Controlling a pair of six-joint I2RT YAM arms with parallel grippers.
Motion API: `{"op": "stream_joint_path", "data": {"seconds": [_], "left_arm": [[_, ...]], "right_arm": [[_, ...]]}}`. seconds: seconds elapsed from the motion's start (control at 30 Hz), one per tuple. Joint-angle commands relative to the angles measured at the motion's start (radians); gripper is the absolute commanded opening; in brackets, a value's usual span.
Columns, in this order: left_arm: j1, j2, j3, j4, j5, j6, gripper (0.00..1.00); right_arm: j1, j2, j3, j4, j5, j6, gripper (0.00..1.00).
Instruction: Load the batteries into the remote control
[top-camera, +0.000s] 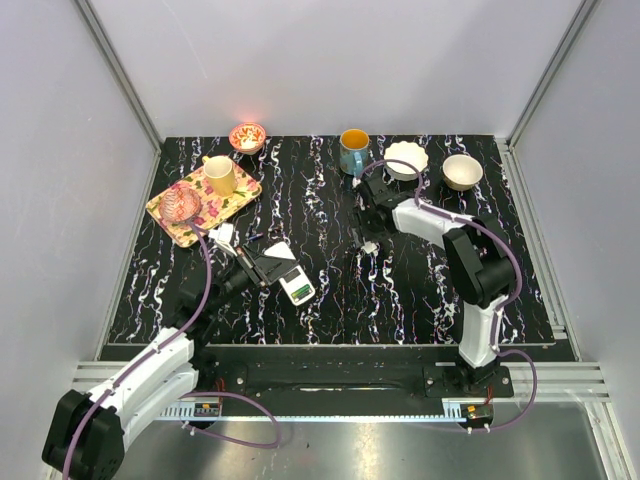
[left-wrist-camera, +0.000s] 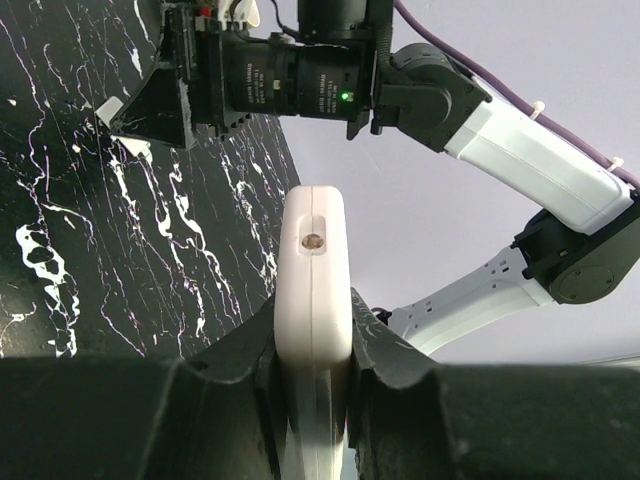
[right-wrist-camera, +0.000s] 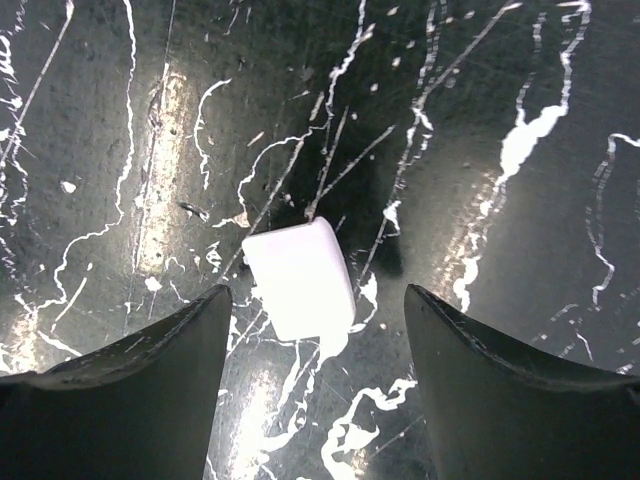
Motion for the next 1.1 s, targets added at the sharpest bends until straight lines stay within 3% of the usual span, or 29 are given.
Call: {"op": "stream_joint_path", "data": {"seconds": [0.0,0.23,0.53,0.63,0.77,0.8,1.07], "left_arm": [[0.002,-0.008,0.037,0.044,-0.011,0.013,0.0],[0.0,-0.016,0.026,0.048,-0.015,0.012,0.0],[0.0,-0.011,0.02,0.071,-0.022,0.004,0.0],[0.002,-0.012,0.015,0.071,-0.023,0.001,0.0],[0.002,-0.006,0.014,0.07,-0.031,0.004,0.0],[0.002,-0.008,0.012,0.064,-0.041,0.003,0.0],[-0.001,-0.029,0.008,0.038,-0.083,-0.008,0.0]], "right_arm": [[0.037,0.049,0.024,0.019,-0.001,-0.049,0.74],[0.074,0.098,0.046,-0.023,0.077,-0.047,0.68],[0.074,0.089,-0.014,-0.037,0.098,0.033,0.45],[0.071,0.091,-0.025,-0.061,0.117,0.095,0.33],[0.034,0.069,-0.045,-0.1,0.178,0.385,0.03],[0.019,0.061,-0.057,-0.103,0.168,0.443,0.0],[-0.011,-0.078,-0.149,-0.101,0.169,0.91,0.0]]}}
